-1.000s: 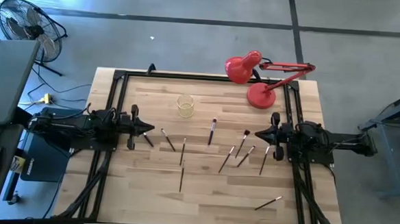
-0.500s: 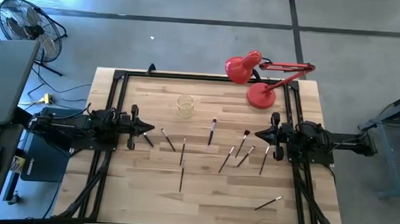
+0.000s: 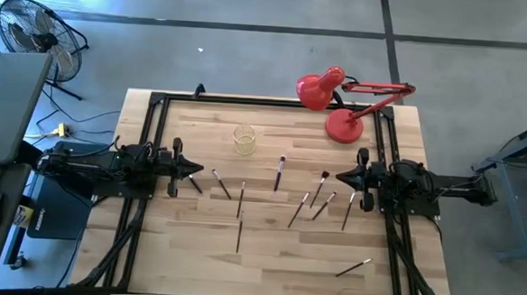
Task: Put items in baskets/containers
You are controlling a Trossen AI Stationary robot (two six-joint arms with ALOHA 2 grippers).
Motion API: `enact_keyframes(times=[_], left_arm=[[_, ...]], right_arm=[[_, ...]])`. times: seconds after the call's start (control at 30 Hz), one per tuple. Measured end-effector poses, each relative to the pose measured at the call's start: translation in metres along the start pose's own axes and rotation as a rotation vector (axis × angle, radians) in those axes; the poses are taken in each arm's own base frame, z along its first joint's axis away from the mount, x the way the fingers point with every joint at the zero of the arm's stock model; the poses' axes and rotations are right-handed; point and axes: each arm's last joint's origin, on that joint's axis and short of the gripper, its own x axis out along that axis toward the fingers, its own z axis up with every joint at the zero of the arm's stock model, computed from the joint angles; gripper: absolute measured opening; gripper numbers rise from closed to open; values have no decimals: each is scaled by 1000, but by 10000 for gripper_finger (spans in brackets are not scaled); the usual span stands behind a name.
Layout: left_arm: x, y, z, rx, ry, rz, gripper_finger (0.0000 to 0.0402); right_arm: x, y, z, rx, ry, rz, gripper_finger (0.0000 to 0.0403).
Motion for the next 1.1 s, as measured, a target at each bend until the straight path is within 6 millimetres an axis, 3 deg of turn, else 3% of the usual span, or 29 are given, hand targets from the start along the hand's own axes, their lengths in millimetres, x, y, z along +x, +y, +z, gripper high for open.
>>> enact_keyframes(times=[1.1], left_arm=[[0, 0, 3, -4, -29, 1, 1]], right_arm=[[0, 0, 0, 0, 0, 0, 9]])
